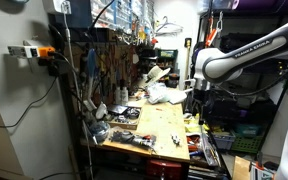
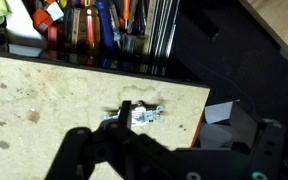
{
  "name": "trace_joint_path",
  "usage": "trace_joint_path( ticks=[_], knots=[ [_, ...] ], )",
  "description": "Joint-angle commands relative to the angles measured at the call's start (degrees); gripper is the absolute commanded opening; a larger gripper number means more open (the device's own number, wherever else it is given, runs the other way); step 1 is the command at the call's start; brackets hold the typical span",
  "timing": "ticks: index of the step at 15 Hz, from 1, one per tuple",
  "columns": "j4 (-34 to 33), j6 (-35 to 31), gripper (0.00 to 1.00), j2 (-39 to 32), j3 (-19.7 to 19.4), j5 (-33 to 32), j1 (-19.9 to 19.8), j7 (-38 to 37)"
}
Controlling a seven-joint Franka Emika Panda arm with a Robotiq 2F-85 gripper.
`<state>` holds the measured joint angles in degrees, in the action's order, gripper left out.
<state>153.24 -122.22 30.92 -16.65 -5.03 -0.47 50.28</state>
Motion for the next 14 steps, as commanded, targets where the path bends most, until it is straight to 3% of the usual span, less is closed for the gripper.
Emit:
trace_joint_path(
  ticks=[1, 7, 14],
  knots=[
    [-1.42, -1.32, 1.0, -3.25, 0.02, 0.48, -0.63, 2.02],
    [-3.14, -7.41, 1.0, -10.56, -1.33, 1.91, -0.47, 6.94],
    [-4.5, -14.87, 1.0, -19.65, -0.71, 9.77, -0.42, 13.71]
  ],
)
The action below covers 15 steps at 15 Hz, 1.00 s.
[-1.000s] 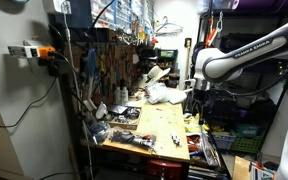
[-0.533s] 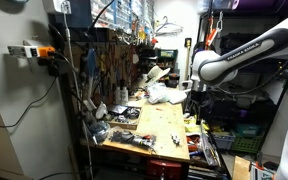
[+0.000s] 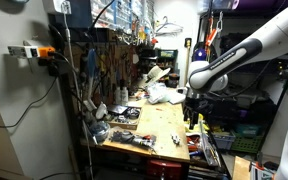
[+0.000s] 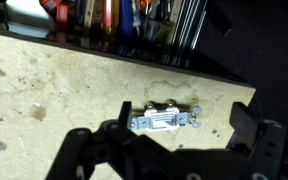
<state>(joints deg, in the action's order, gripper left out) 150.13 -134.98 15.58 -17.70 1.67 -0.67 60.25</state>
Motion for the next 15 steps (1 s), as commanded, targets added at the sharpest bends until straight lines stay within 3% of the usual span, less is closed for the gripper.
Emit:
trace_joint_path(
  ticks=[1, 8, 9, 15],
  knots=[
    [-1.83, -2.71, 1.0, -5.52, 0.57, 4.28, -0.24, 4.7],
    [-4.78, -7.75, 1.0, -12.13, 3.86, 13.06, -0.86, 9.01],
    [-3.53, -5.97, 1.0, -9.76, 4.55, 10.47, -1.8, 6.73],
    [-4.78, -6.95, 1.0, -11.65, 5.3, 11.61, -1.99, 7.12]
  ],
)
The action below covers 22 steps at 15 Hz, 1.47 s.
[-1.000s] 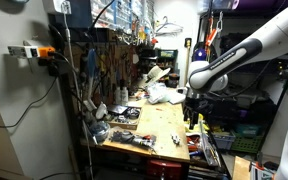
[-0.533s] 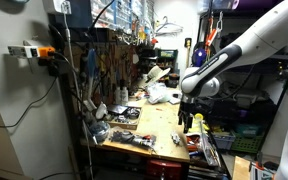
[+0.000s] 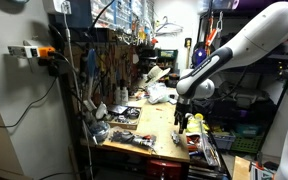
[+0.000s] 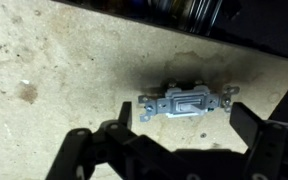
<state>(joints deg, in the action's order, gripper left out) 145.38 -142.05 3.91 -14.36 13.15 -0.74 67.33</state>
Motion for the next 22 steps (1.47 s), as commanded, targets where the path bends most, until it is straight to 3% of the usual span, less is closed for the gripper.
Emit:
trace_joint_path(
  ticks=[1, 20, 22],
  knots=[
    [-0.42, -0.84, 1.0, -1.08, 2.41, -1.09, -1.95, -1.16],
    [-5.53, 0.42, 1.0, -8.08, 6.98, -1.47, -4.98, -0.6],
    [-5.71, 1.08, 0.92, -8.19, 7.18, -1.43, -5.17, -0.84]
  ],
)
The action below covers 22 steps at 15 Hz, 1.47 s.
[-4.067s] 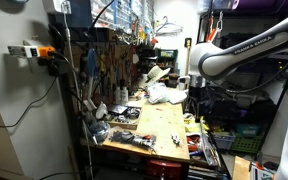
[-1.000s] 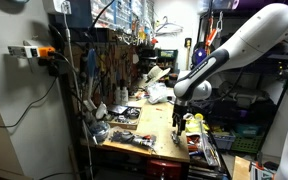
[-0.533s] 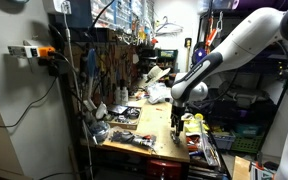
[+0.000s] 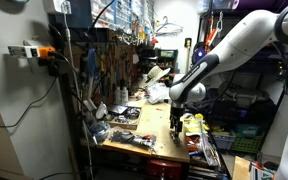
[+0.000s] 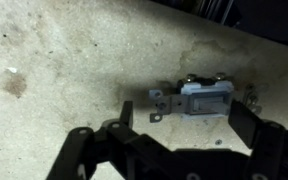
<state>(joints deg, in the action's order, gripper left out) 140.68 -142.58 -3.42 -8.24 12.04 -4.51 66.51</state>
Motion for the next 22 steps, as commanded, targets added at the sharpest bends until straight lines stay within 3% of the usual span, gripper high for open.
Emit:
trace_joint_path(
  ticks=[1, 4, 8, 11, 19, 20, 21, 22],
  knots=[
    [-1.1, 1.93, 0.89, -0.88, 1.12, -0.23, -1.46, 0.01],
    [-1.29, 2.46, 0.54, -0.88, 1.31, -0.14, -1.67, 0.16],
    [-1.63, 2.53, 0.55, -0.85, 1.55, -0.14, -1.98, 0.26],
    [-1.61, 2.38, 0.45, -0.74, 1.69, -0.46, -2.02, 0.01],
    [-1.35, 2.03, 0.45, -0.46, 1.77, -1.36, -1.91, -0.75],
    [-1.34, 2.04, 0.58, -0.44, 1.76, -1.51, -1.89, -0.88],
    [-1.34, 1.95, 0.83, -0.45, 1.74, -1.64, -1.89, -1.0],
    [-1.36, 1.94, 0.88, -0.46, 1.73, -1.72, -1.9, -1.06]
  ],
)
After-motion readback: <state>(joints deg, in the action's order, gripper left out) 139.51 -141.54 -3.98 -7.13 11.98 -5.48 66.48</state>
